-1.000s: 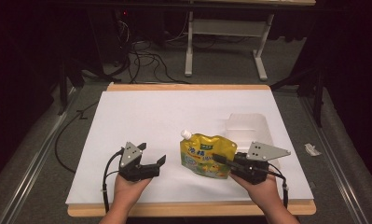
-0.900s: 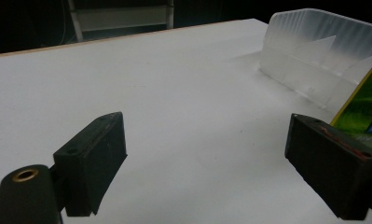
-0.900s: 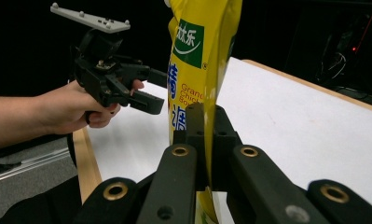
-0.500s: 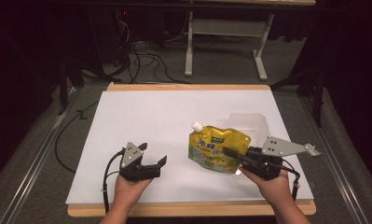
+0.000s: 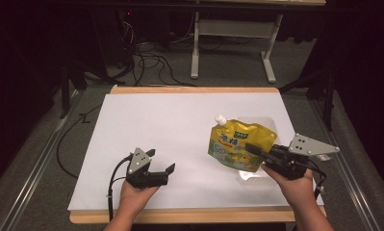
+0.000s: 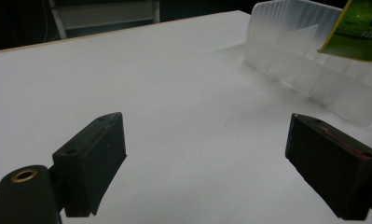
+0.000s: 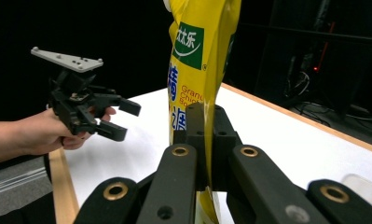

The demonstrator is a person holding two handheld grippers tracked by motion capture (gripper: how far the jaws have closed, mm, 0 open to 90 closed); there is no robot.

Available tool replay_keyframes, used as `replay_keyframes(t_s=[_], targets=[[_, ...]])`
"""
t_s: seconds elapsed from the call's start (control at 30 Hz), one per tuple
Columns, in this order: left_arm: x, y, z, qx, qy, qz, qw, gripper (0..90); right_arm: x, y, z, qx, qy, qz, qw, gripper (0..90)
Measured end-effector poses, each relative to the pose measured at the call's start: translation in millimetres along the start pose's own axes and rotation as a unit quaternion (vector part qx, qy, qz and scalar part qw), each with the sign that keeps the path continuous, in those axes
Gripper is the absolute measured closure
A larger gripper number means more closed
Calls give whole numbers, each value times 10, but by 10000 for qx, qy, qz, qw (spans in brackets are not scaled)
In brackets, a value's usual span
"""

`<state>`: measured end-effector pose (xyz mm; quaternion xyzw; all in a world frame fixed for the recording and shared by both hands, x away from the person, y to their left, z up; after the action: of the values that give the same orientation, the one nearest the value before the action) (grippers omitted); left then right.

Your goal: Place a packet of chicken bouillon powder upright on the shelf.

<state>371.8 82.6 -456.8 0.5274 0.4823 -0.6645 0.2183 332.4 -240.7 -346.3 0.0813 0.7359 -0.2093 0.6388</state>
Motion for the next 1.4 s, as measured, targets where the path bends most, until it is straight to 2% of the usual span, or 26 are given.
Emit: replay_keyframes(t_s=[0.27,0.43,0.77,1.13,1.23,1.4], targets=[[8,8,19,27,21,-15,10000,123,59,-172,119,223,58,-13,9997,900],[11,11,39,52,46,-25,10000,123,74,-285,210,354,140,92,9992,900],[12,8,44,64,48,-20,10000,123,162,-499,292,576,212,82,9981,900],[10,1,47,89,58,-12,9999,123,180,-675,349,697,256,180,9971,900],[16,5,46,95,47,-19,9999,123,205,-721,346,719,244,127,9970,900],[21,17,61,111,67,-44,9999,123,251,-817,370,749,334,221,9964,900]])
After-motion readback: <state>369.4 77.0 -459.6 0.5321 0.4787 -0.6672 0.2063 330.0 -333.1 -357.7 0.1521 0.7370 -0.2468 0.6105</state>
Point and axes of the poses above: each handheld gripper's, and its own axes: y roughly forward along the jaws, x roughly out of its underside, z roughly to its right, the point moved 6 cm from there along y, roughly forward along the jaws, and after that the axes turned 14 degrees about -x, right-handed, at the moved point
